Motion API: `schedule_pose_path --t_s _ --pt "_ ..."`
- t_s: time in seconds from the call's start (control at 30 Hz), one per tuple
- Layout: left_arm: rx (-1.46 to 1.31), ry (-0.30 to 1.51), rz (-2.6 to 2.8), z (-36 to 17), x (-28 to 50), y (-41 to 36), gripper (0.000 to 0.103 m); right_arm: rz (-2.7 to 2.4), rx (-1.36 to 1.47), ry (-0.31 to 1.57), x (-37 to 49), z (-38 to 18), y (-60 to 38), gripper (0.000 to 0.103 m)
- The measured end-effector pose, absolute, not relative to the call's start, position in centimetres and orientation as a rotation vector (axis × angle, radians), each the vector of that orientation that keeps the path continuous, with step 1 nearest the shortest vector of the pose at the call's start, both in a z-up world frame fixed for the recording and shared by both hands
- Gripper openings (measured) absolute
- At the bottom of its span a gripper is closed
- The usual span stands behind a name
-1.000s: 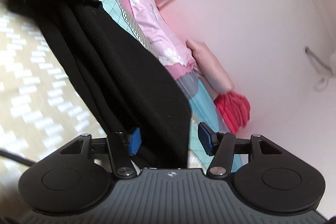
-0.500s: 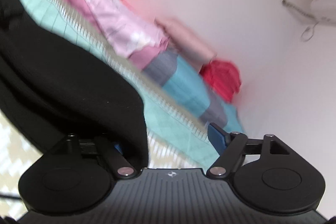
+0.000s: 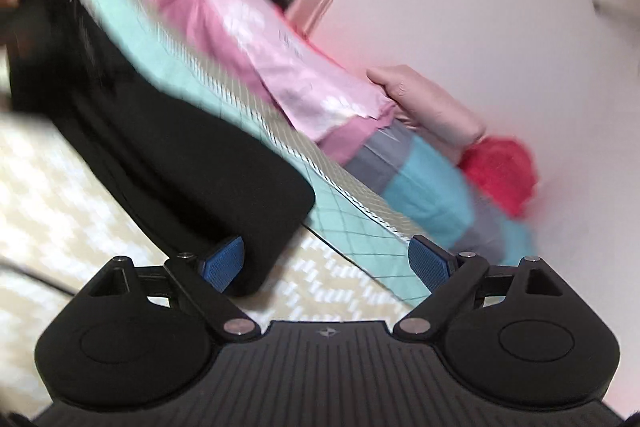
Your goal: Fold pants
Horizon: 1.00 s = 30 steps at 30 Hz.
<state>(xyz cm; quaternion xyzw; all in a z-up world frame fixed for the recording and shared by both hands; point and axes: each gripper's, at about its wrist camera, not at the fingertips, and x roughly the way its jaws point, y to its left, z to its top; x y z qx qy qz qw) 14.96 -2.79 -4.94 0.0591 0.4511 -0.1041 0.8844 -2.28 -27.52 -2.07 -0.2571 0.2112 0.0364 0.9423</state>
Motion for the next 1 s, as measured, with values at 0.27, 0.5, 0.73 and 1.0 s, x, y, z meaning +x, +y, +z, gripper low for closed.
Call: schedule_pose_path --t_s 0.27,0.5,0.73,1.0 --pt "0.133 0.943 -0.216 -4.8 15.0 -2.9 0.103 0.124 -0.083 0.464 0.7 1.3 -26.7 0.081" --pt "0.192 0.976 -0.208 -3.8 15.3 -2.9 0.103 0.041 -0.096 0.684 5.9 -1.9 -23.4 0.075" --pt "0.216 0.975 -0.220 -3.0 15.0 -2.1 0.103 0.093 -0.141 0.640 7.1 -0.2 -19.9 0.074" --pt "0.135 1.015 -0.318 -2.5 15.4 -0.9 0.103 0.091 -0.206 0.700 8.5 -3.2 -17.4 0.078"
